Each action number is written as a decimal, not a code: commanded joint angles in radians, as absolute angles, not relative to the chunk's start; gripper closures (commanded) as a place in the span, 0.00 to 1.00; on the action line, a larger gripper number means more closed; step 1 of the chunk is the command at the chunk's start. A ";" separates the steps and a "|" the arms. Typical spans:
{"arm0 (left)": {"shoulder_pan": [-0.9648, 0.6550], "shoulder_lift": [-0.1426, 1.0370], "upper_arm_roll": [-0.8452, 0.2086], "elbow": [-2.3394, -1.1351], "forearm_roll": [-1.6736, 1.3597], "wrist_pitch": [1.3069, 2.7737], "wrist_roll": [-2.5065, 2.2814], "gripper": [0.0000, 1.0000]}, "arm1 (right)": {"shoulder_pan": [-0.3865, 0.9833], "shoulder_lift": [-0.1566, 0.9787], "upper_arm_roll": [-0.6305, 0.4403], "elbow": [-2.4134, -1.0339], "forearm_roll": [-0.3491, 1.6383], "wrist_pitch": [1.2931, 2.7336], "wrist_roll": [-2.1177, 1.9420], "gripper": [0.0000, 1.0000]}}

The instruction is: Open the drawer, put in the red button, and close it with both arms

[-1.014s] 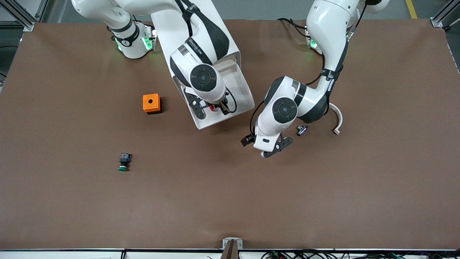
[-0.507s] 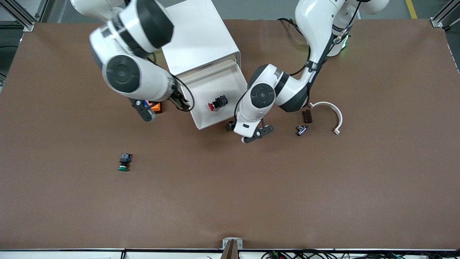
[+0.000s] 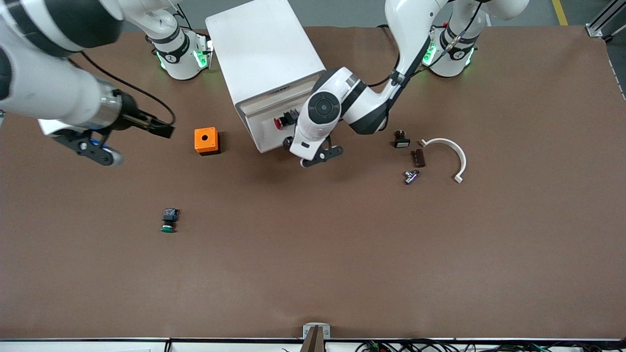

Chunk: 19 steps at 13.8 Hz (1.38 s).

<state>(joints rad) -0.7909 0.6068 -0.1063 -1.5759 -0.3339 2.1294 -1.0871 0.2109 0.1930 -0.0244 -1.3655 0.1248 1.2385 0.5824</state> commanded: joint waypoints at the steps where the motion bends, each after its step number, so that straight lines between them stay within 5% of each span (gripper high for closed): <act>1: -0.793 0.597 -0.153 -1.583 -0.394 2.118 -1.115 0.00 | 0.079 0.118 -0.005 -1.471 0.109 1.284 0.309 0.00; 7: -0.821 0.627 -0.199 -1.575 -0.477 2.123 -1.140 0.00 | -0.009 -0.044 -0.005 -1.729 0.029 1.552 0.019 0.00; 19: -0.329 0.473 -0.176 -1.505 0.020 1.988 -1.088 0.00 | -0.049 -0.041 -0.011 -1.592 -0.002 1.540 -0.084 0.00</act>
<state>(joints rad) -0.3875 0.5521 -0.1683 -1.4877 -0.0299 2.0511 -1.0942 -0.0084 -0.0416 -0.0213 -1.6110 0.0023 1.5508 -0.0440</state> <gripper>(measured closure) 0.000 0.000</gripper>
